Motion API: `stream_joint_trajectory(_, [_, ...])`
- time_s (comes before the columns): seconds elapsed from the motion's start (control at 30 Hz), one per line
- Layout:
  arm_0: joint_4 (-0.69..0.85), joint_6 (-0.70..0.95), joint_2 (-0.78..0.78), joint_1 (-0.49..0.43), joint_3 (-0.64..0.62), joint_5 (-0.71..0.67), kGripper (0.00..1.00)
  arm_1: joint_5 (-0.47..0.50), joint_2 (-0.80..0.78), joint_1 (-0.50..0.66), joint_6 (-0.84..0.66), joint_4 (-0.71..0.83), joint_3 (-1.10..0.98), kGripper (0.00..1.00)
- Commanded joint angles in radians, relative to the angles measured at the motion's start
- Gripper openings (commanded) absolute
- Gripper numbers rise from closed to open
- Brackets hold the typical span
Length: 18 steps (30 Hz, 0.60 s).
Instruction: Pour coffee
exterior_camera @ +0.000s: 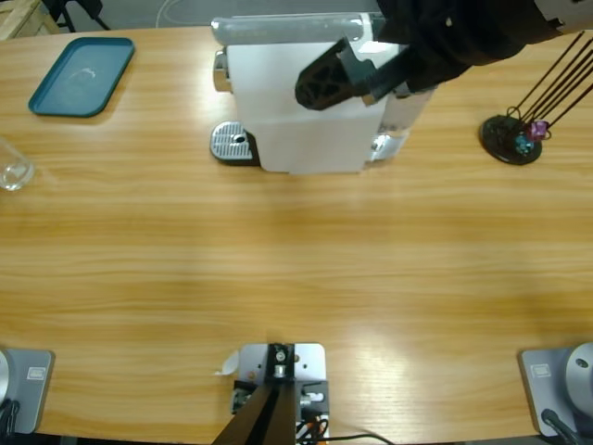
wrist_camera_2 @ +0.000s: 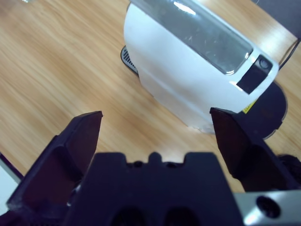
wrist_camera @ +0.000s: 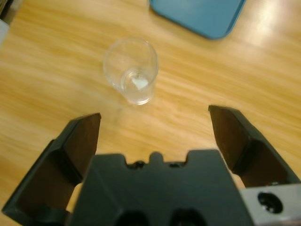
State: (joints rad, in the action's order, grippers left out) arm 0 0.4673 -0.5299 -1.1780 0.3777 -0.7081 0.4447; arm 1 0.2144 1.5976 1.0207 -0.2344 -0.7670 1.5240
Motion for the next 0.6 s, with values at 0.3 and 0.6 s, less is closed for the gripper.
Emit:
stream_joint_trajectory(0.3, [-0.238,0.046,-0.111,-0.019,0.194,0.172,1.0,-0.017,0.048,0.012,-0.022,-0.061,-0.001,1.0])
stream_joint_trajectory(0.6, [-0.32,-0.046,-0.258,-0.054,0.194,0.296,1.0,-0.007,0.09,0.012,-0.028,-0.067,0.036,1.0])
